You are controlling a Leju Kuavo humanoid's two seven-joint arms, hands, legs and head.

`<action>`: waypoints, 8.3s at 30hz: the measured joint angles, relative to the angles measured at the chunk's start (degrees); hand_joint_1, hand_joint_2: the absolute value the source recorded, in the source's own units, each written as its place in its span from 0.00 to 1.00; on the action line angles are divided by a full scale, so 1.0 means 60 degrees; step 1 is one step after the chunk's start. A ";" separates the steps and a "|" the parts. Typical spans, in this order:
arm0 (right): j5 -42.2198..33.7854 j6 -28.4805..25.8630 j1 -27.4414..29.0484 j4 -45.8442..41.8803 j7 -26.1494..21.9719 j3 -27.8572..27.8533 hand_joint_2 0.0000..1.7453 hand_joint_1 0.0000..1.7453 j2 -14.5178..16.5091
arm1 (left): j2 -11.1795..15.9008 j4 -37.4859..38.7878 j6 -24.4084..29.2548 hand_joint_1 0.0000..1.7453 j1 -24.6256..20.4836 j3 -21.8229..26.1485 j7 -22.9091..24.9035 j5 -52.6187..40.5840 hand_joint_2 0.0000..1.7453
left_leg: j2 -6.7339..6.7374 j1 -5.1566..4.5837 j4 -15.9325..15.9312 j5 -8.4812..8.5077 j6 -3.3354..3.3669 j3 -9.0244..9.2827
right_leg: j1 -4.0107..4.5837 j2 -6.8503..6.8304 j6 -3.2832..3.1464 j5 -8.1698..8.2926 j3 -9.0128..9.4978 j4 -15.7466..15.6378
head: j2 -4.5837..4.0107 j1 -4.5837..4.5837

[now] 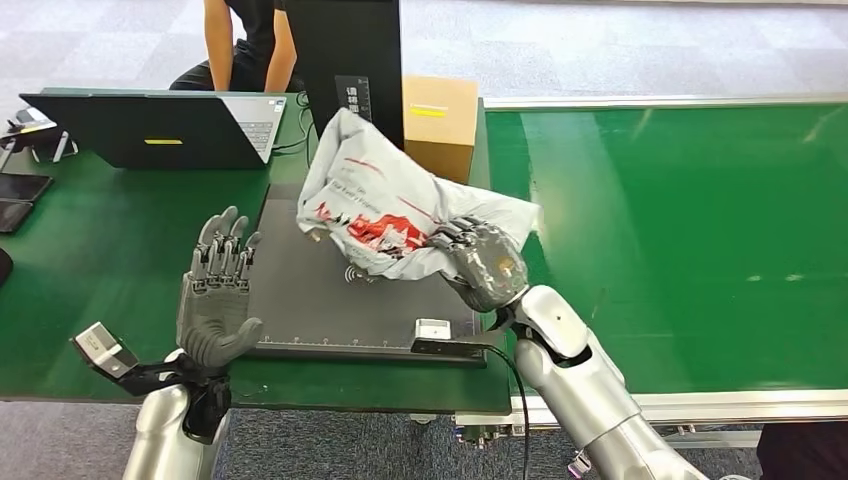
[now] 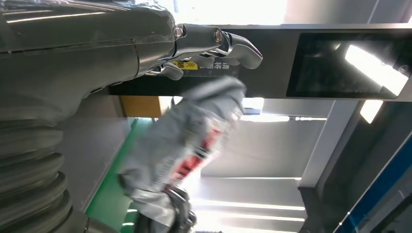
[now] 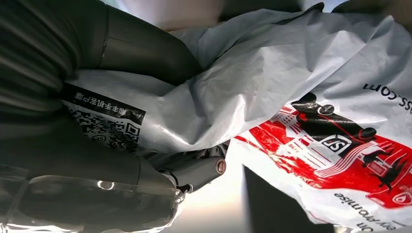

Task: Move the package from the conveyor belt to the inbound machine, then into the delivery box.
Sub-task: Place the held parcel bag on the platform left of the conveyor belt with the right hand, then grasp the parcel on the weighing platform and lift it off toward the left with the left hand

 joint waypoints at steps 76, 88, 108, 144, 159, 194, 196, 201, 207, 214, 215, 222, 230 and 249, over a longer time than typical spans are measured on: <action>-0.9490 0.4748 0.4081 -0.2868 -0.1368 -0.4433 1.00 0.00 0.1168 | 0.0068 -0.0313 0.0134 0.00 0.0890 0.0129 0.0353 -0.0276 1.00 | -0.0004 -0.0001 -0.0002 -0.0015 -0.0002 -0.0013 | 0.0000 -0.0007 -0.0008 -0.0015 -0.0018 -0.0006 | 0.0000 0.0001; -0.9378 0.4611 0.4222 -0.3178 -0.1289 -0.4640 1.00 0.00 0.1279 | 0.0030 -0.0411 0.0057 0.00 0.0883 0.0129 0.0423 -0.0274 1.00 | -0.0004 -0.0001 -0.0002 -0.0015 -0.0002 -0.0013 | 0.0000 -0.0007 -0.0008 -0.0015 -0.0018 -0.0005 | 0.0000 0.0000; -0.9374 0.4615 0.4251 -0.3234 -0.1113 -0.4786 1.00 0.00 0.1329 | -0.0005 -0.0485 0.0011 0.00 0.0790 0.0129 0.0437 -0.0289 1.00 | -0.0004 -0.0001 -0.0002 -0.0015 -0.0002 -0.0013 | 0.0000 -0.0007 -0.0008 -0.0015 -0.0018 -0.0005 | 0.0000 0.0000; -0.9374 0.4665 0.4220 -0.3129 -0.1080 -0.4787 1.00 0.00 0.1329 | -0.0005 -0.0484 0.0033 0.00 0.0732 0.0166 0.0594 -0.0379 1.00 | -0.0004 -0.0001 -0.0003 -0.0015 -0.0003 -0.0014 | 0.0000 -0.0007 -0.0008 -0.0015 -0.0018 -0.0005 | 0.0000 0.0000; -0.9376 0.4728 0.4200 -0.3128 -0.1066 -0.4796 1.00 0.00 0.1329 | -0.0005 -0.0481 0.1519 0.00 0.0550 0.0024 0.0772 -0.2120 1.00 | -0.0004 -0.0001 -0.0001 -0.0015 -0.0002 -0.0014 | 0.0000 -0.0007 -0.0008 -0.0015 -0.0019 -0.0005 | 0.0000 0.0000; -0.8945 0.4812 0.3874 -0.2780 -0.0916 -0.4816 1.00 0.00 0.1493 | 0.0050 0.4836 0.4461 0.21 -0.2861 -0.3058 0.4192 -0.9889 1.00 | -0.0005 -0.0001 -0.0001 -0.0011 0.0001 -0.0013 | -0.0001 -0.0010 -0.0002 -0.0009 -0.0013 -0.0005 | 0.0000 0.0000; -0.8942 0.4803 0.3879 -0.2778 -0.0914 -0.4816 1.00 0.00 0.1493 | 0.0051 0.4903 0.4461 0.70 -0.2885 -0.3058 0.4177 -0.9830 1.00 | -0.0005 -0.0001 0.0000 -0.0011 0.0001 -0.0009 | -0.0001 -0.0010 -0.0002 -0.0008 -0.0009 -0.0004 | 0.0000 0.0000; -0.8941 0.4778 0.3926 -0.2778 -0.0900 -0.4816 1.00 0.00 0.1493 | 0.0065 0.4929 0.4724 1.00 -0.2884 -0.3061 0.3820 -0.9746 1.00 | -0.0006 -0.0001 0.0000 -0.0009 0.0001 -0.0003 | -0.0001 -0.0010 -0.0002 -0.0008 -0.0003 -0.0004 | 0.0000 0.0000; -0.8976 0.4768 0.3945 -0.2778 -0.0884 -0.4816 1.00 0.00 0.1493 | 0.0087 0.4919 0.5067 1.00 -0.2851 -0.3138 0.3310 -0.9690 1.00 | -0.0006 -0.0001 0.0000 -0.0009 0.0002 -0.0005 | -0.0001 -0.0010 -0.0002 -0.0009 -0.0003 -0.0004 | 0.0000 0.0001; -0.9007 0.4768 0.3948 -0.2780 -0.0883 -0.4816 1.00 0.00 0.1493 | 0.0121 0.4911 0.5114 1.00 -0.2845 -0.3253 0.3244 -0.9687 1.00 | -0.0006 -0.0001 0.0000 -0.0010 0.0002 -0.0005 | -0.0001 -0.0010 -0.0002 -0.0008 -0.0003 -0.0004 | 0.0000 0.0000; -0.9008 0.4768 0.3949 -0.2780 -0.0883 -0.4816 1.00 0.00 0.1493 | 0.0122 0.4911 0.5114 1.00 -0.2844 -0.3256 0.3239 -0.9687 1.00 | -0.0006 -0.0001 0.0000 -0.0010 0.0002 -0.0004 | -0.0001 -0.0010 -0.0002 -0.0008 -0.0003 -0.0004 | 0.0000 0.0000; -0.9010 0.4768 0.3953 -0.2782 -0.0883 -0.4816 1.00 0.00 0.1493 | 0.0123 0.4911 0.5113 1.00 -0.2838 -0.3266 0.3232 -0.9687 1.00 | -0.0005 -0.0001 -0.0001 -0.0010 0.0001 -0.0003 | 0.0000 -0.0010 -0.0002 -0.0008 -0.0004 -0.0004 | 0.0000 0.0000; -0.9010 0.4768 0.3966 -0.2782 -0.0879 -0.4816 1.00 0.00 0.1493 | 0.0136 0.4907 0.5174 1.00 -0.2800 -0.3273 0.3086 -0.9674 1.00 | -0.0005 -0.0001 -0.0001 -0.0010 0.0002 -0.0004 | -0.0001 -0.0010 -0.0002 -0.0009 -0.0004 -0.0004 | 0.0000 0.0000; -0.9088 0.4528 0.4515 -0.3083 -0.0873 -0.5023 1.00 0.00 0.1478 | 0.1819 0.3020 0.8097 1.00 -0.1985 0.0079 0.4648 -1.0013 1.00 | 0.0041 0.0025 -0.0016 -0.0004 -0.0033 -0.0004 | 0.0026 0.0040 -0.0044 -0.0012 -0.0033 0.0016 | 0.0000 0.0000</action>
